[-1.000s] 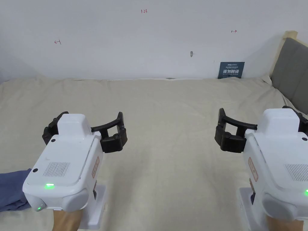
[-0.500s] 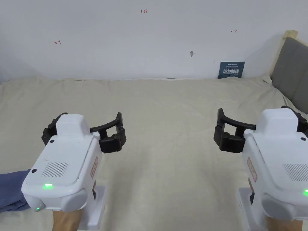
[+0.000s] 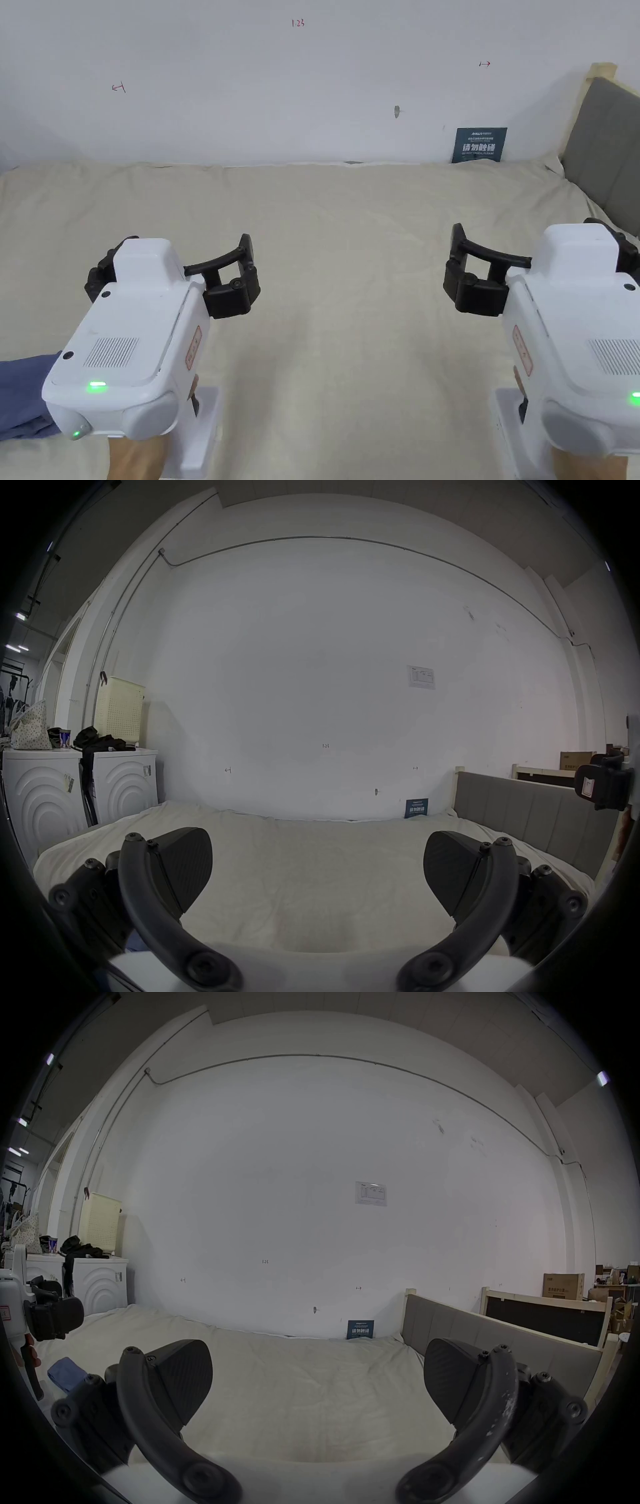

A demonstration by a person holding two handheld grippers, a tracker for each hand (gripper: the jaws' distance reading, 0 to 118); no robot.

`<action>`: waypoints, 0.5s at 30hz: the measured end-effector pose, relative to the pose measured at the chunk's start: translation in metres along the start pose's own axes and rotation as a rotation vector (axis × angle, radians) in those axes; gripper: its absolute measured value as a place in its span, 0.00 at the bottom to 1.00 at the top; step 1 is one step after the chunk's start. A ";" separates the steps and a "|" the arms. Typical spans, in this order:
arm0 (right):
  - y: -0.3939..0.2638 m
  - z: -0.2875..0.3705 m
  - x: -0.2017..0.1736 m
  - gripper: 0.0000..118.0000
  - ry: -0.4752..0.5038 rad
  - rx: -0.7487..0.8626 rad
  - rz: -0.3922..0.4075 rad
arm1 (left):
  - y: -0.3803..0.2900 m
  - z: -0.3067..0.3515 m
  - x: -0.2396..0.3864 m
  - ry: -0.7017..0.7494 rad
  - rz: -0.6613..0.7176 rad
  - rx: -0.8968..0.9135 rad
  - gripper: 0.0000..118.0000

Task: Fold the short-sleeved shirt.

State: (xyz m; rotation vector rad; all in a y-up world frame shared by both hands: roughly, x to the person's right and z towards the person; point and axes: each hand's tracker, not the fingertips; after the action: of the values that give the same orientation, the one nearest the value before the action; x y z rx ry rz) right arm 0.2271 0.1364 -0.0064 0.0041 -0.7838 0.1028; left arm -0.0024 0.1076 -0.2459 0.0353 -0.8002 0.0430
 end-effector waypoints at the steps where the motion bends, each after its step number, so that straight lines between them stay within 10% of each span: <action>1: 0.000 0.000 0.000 1.00 0.000 -0.002 0.002 | 0.000 0.000 0.000 0.000 0.000 0.000 1.00; 15: 0.013 -0.007 -0.007 1.00 -0.058 -0.167 -0.073 | 0.005 0.003 -0.001 -0.012 0.013 0.000 1.00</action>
State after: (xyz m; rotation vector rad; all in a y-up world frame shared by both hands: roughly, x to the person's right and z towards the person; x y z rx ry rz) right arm 0.2259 0.1486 -0.0173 -0.1234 -0.8469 -0.0320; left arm -0.0051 0.1122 -0.2444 0.0300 -0.8123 0.0551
